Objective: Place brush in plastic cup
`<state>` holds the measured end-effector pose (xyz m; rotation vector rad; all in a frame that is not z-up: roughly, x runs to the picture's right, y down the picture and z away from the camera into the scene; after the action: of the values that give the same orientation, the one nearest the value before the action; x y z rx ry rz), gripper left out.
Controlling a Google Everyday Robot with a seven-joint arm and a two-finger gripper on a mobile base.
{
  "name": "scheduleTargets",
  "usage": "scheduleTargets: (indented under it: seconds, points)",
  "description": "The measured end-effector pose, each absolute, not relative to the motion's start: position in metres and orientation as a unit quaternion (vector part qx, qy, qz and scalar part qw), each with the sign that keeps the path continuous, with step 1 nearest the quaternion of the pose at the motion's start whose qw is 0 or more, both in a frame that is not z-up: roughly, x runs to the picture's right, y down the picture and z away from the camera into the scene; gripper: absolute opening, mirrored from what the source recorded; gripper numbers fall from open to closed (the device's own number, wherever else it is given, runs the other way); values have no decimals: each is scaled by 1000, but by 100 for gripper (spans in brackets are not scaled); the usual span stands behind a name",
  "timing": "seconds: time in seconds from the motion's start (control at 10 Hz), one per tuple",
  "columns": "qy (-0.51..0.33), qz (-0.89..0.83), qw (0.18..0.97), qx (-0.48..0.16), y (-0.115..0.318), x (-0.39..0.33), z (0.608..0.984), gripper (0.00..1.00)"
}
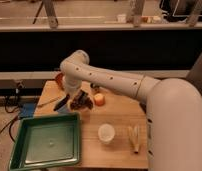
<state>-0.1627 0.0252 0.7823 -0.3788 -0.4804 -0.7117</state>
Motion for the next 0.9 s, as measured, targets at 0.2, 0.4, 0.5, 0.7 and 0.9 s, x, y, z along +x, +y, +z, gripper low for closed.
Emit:
scheduleTargets:
  seconds: [0.2,0.4,0.5,0.7,0.9]
  points:
    - [-234,-352,889,-176,25,-168,773,0]
    - [-233,-360,887,-173,27,-173,765,0]
    - [-235,-364,884,-173,28,-177,762,0]
    - [-247,-379,873,-181,27,-192,751,0]
    - [-262,-382,867,-185,26,-197,744,0]
